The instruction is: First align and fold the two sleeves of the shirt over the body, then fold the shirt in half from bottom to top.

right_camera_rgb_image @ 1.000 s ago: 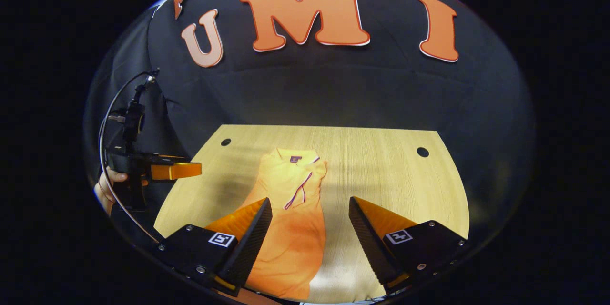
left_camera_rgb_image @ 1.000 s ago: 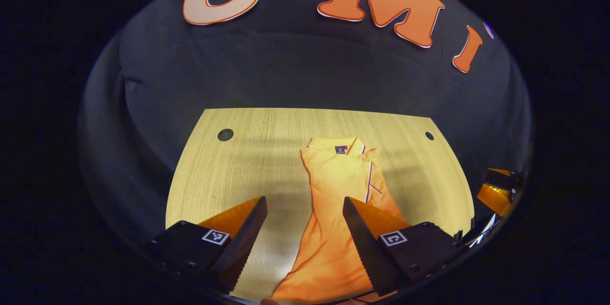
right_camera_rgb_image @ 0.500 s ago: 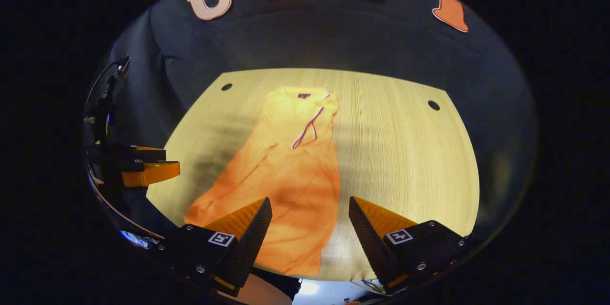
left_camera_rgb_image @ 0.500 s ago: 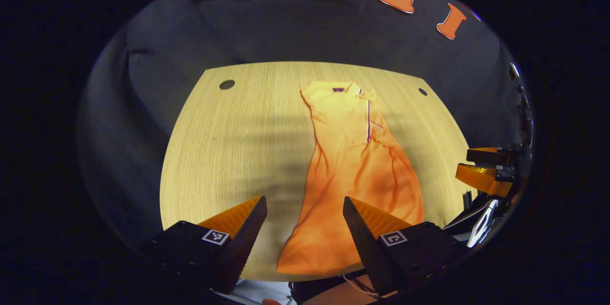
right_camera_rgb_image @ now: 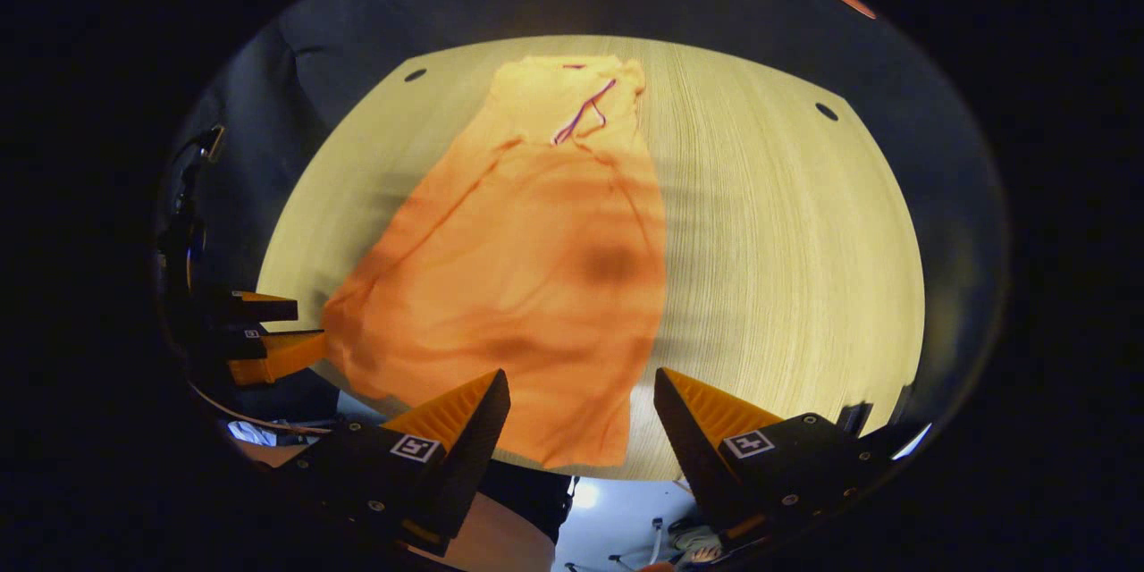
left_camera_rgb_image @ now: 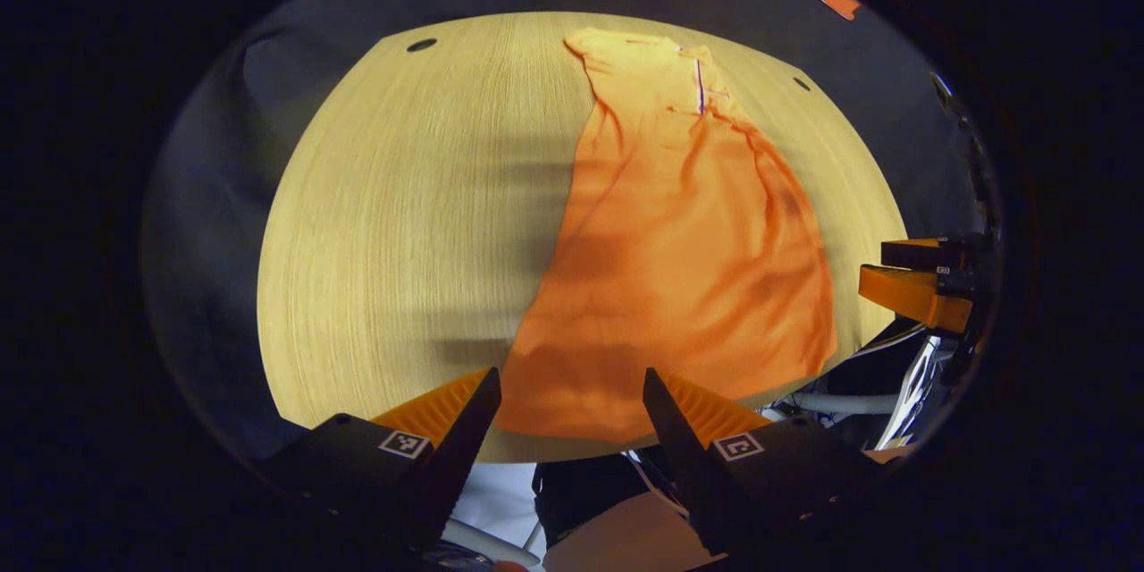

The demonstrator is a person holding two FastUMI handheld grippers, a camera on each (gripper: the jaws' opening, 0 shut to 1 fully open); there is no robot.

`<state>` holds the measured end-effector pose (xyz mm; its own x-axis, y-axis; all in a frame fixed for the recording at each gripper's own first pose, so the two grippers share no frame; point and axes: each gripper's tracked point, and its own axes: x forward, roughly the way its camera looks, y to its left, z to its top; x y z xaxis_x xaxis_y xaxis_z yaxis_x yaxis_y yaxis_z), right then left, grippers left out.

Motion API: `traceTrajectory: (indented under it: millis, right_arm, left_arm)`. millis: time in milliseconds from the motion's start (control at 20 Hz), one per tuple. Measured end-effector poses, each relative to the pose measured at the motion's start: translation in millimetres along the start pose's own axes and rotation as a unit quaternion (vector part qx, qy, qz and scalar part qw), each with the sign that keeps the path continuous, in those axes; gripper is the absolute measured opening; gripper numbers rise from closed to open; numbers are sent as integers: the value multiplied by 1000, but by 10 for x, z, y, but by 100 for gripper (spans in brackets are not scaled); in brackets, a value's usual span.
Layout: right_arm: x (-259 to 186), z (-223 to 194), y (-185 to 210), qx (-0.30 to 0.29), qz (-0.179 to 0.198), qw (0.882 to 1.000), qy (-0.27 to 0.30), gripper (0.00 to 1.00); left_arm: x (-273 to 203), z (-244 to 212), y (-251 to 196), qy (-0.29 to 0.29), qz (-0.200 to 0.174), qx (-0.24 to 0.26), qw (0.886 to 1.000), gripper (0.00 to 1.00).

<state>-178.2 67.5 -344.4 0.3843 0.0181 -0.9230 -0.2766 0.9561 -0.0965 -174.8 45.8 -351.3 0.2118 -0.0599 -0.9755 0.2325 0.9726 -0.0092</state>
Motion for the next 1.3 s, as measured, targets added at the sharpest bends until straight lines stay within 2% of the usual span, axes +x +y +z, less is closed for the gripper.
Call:
traceTrajectory:
  millis: [300, 400, 700, 850, 900, 950, 1050, 1150, 1200, 1250, 1300]
  right_arm:
    - [306, -576, -10, 12, -6, 997, 74, 99]
    - [387, -634, -29, 14, -12, 996, 82, 99]
    - [487, -698, -44, 15, -23, 994, 105, 99]
    - [535, -711, -42, 7, -29, 994, 103, 99]
    - [539, -706, -21, 7, -29, 994, 101, 91]
    - [528, -714, 11, 11, -30, 994, 102, 95]
    - [536, -719, 60, 14, -30, 994, 103, 84]
    - [541, -708, 91, 9, -26, 995, 98, 66]
    - [551, -698, 92, 10, -22, 995, 94, 53]
    - [542, -703, 109, 13, -15, 995, 94, 40]
    - [556, -717, 107, 17, -7, 995, 94, 31]
  left_arm:
    - [287, -292, 83, 25, 28, -44, 998, 99]
    - [336, -319, 82, 29, 32, -52, 998, 99]
    - [466, -324, -27, 46, 54, -25, 997, 99]
    - [435, -349, 2, 47, 54, -27, 997, 99]
    - [440, -347, -5, 48, 55, -27, 997, 99]
    - [446, -340, -1, 51, 55, -29, 997, 99]
    - [453, -344, -2, 56, 57, -40, 996, 98]
    - [450, -358, -27, 59, 57, -48, 995, 95]
    - [447, -354, -46, 57, 58, -49, 995, 93]
    - [430, -345, -74, 53, 57, -43, 996, 70]
    - [438, -331, -107, 44, 56, -30, 997, 47]
